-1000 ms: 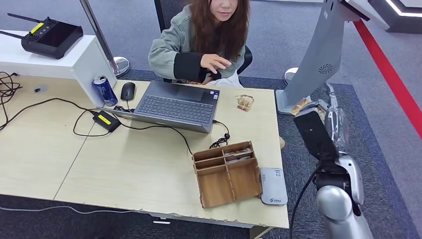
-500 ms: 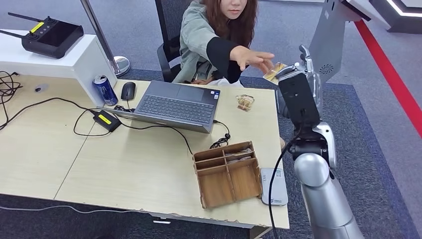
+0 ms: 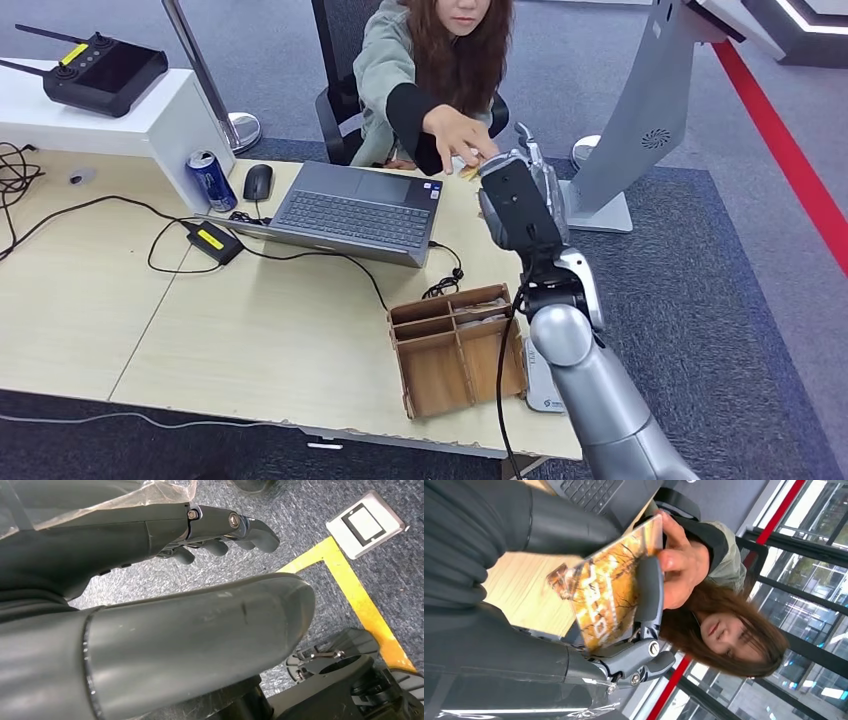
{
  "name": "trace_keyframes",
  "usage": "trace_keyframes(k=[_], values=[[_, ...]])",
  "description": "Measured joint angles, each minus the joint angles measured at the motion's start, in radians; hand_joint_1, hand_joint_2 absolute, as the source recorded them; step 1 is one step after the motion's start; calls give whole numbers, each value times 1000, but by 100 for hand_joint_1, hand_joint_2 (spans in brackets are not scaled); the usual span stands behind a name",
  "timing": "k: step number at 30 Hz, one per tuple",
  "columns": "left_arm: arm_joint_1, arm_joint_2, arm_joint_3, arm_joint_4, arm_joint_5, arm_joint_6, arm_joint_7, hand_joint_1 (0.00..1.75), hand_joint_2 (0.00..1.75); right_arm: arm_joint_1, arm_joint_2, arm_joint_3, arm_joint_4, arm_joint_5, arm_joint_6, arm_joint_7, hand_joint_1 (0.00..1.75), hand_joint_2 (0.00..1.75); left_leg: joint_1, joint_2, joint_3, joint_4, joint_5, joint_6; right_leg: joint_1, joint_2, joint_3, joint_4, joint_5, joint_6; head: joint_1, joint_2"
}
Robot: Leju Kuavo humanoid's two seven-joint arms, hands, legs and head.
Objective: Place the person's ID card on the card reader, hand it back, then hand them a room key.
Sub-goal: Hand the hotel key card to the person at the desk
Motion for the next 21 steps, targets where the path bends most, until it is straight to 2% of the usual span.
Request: trace_keyframes(k=[7,10,14,21], values=[[1,1,-3,0,6,0,0,0,0,-4,2,26,-9,-69,9,4,0,175,0,0,0,0,0,0,0,0,0,0,0,0,0,0],[3,3,-3,0,19,0,-5,0,0,5,-8,32,-63,-59,27,38,0,175,0,0,0,0,0,0,0,0,0,0,0,0,0,0],[5,7,-3,0,35,1,-14,0,0,31,-43,33,-192,25,79,100,0,175,0,0,1,0,0,0,0,0,0,-1,0,0,0,0],[7,11,-2,0,65,7,-30,0,0,136,-155,35,-455,280,229,155,0,175,0,1,1,0,0,0,0,0,0,-1,0,0,0,0]])
